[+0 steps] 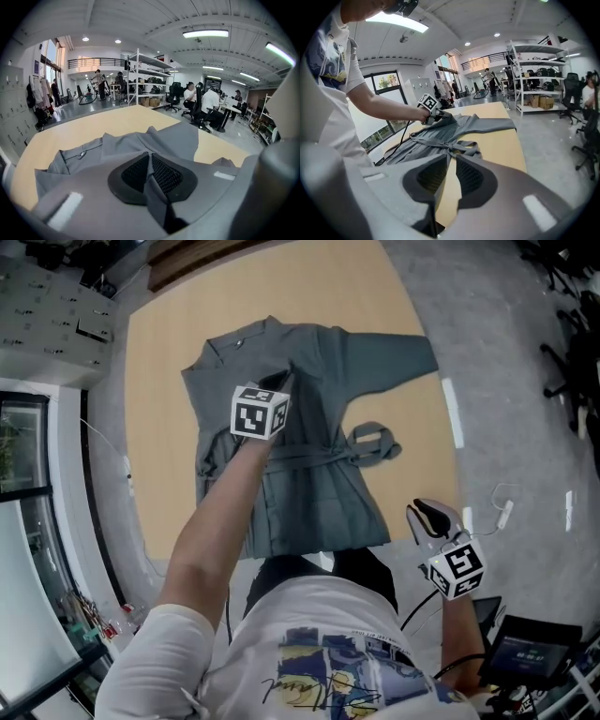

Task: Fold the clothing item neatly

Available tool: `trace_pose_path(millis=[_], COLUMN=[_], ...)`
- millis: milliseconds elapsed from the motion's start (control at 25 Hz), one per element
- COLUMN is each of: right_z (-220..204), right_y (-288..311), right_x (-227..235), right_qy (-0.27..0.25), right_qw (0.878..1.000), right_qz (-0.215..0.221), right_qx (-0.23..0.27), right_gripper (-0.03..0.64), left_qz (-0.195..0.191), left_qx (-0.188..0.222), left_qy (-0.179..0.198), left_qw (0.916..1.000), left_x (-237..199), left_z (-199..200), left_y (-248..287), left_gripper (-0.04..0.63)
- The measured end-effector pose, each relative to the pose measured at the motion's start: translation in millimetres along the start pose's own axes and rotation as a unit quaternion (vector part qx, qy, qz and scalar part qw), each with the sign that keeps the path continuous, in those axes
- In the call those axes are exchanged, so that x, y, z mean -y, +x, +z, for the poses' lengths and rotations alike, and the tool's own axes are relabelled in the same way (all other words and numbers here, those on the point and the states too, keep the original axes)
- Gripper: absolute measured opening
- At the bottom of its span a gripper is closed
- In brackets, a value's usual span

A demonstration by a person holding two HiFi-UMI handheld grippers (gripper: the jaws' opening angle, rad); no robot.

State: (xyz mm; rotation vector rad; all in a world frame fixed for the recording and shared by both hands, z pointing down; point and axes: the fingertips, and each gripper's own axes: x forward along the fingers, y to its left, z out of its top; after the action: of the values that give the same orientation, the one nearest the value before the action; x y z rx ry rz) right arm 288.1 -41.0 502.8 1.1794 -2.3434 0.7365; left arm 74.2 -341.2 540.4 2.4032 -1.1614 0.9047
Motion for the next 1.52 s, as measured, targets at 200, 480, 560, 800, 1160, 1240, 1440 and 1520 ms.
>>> trace_pose_path(millis=[200, 480, 560, 800, 1160, 1240, 1440, 1520], right_z=[-7.4, -11.9, -12.9, -3.2, 26.9, 33.5, 41.4, 43.7], right_y=[-2.6, -4.2, -4.3, 0.1, 1.9, -1.3, -19.4, -27.8], right_x=[6.9, 8.1, 7.7, 6.0, -29.6, -40.3, -79.6, -91.8], right_qy=[0.007, 0.010, 0.009, -0.009, -0.064, -0.078, -0.068, -0.072], right_qw=[1.000, 1.000, 1.000, 1.000, 0.998, 0.997, 0.996, 0.995], right_qz=[-0.004, -0.005, -0.004, 0.004, -0.002, -0.010, -0.034, -0.045], right_qx=[-0.001, 0.003, 0.004, 0.005, 0.023, 0.025, 0.038, 0.042], right_gripper=[0.049, 0.049, 0.049, 0.049, 0.049, 0.049, 0.049, 0.049], left_qz=[0.006, -0.022, -0.025, -0.026, -0.041, -0.056, -0.129, -0.156], left_qx=[-0.041, -0.062, -0.055, 0.000, 0.110, 0.140, 0.180, 0.189], left_qy=[0.037, 0.057, 0.048, 0.012, -0.034, -0.041, -0.052, -0.061], left_qw=[0.9985, 0.9962, 0.9971, 0.9996, 0.9925, 0.9877, 0.9737, 0.9676], left_x=[13.6, 41.6, 43.6, 37.9, 26.6, 35.3, 81.4, 99.3], left_z=[-13.8, -19.2, -16.7, 9.5, 22.3, 18.3, -24.6, -47.9], left_y=[18.6, 31.0, 26.5, -18.3, -156.6, -192.6, -285.3, -314.7], left_gripper=[0.035, 0.110, 0.110, 0.110, 0.109, 0.106, 0.097, 0.097])
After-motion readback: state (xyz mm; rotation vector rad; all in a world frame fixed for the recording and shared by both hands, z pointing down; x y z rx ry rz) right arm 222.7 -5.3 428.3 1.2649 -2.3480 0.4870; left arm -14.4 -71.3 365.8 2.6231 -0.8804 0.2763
